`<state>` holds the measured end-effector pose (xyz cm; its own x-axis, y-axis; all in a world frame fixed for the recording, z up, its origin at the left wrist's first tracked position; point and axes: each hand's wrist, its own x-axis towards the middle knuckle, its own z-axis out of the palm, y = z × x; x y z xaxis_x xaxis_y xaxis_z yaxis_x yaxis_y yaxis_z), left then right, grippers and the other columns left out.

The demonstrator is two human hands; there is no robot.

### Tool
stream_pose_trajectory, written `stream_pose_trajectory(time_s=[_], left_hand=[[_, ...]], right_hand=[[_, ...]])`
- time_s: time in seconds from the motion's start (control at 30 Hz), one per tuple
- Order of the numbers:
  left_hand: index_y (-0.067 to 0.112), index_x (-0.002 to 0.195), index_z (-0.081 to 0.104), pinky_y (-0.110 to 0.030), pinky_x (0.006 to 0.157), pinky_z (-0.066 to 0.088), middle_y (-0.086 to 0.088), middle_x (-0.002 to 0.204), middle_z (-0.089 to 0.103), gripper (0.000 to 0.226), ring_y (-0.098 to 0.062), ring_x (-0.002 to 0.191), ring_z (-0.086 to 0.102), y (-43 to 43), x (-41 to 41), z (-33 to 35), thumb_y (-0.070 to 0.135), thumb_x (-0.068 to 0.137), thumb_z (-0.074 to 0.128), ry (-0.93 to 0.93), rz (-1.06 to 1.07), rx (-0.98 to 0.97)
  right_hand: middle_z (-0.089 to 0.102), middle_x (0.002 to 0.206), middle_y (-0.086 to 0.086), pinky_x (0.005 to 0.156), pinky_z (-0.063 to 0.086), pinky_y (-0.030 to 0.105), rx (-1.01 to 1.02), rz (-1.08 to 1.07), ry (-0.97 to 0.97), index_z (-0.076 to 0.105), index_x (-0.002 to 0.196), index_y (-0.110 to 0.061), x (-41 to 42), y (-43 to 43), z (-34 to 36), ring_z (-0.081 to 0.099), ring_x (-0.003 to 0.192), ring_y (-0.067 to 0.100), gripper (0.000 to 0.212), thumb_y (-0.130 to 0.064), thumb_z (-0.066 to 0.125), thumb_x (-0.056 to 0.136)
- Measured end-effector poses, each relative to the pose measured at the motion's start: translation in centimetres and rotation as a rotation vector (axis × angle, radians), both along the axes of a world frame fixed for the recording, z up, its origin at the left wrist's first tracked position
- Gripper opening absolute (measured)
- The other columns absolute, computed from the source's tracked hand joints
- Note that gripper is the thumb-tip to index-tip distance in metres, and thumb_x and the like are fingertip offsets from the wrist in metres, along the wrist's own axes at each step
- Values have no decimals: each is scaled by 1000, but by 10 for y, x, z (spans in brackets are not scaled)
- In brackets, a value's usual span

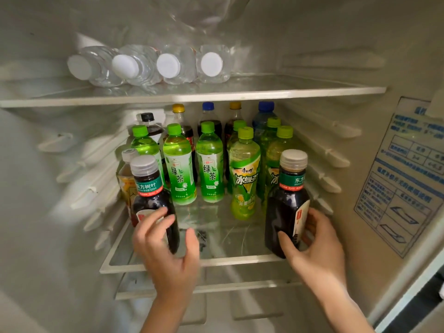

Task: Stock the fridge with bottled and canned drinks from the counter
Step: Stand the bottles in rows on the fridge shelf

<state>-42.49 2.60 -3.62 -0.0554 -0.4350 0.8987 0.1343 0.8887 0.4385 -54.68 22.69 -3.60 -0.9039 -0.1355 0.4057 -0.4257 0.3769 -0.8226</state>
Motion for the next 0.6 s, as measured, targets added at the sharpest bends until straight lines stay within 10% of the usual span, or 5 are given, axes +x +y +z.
stream_pose_trajectory(time_s=[0.23,0.6], left_hand=[[18,138,20,-58,106,35,-6,145,24,77,-28,133,34,-25,12,-13,37,74,60,-164,-71,403],[30,139,26,-45,92,51,-1,134,44,81,-18,117,52,-43,9,-12,17,76,76,-335,-149,600]], right_hand=[[62,102,-7,83,45,27,21,82,71,56,118,-20,17,-41,3,62,98,18,63,-28,84,62],[53,101,-28,72,38,-5,-57,168,-4,48,118,-27,35,-71,1,50,94,-24,67,-23,85,62]])
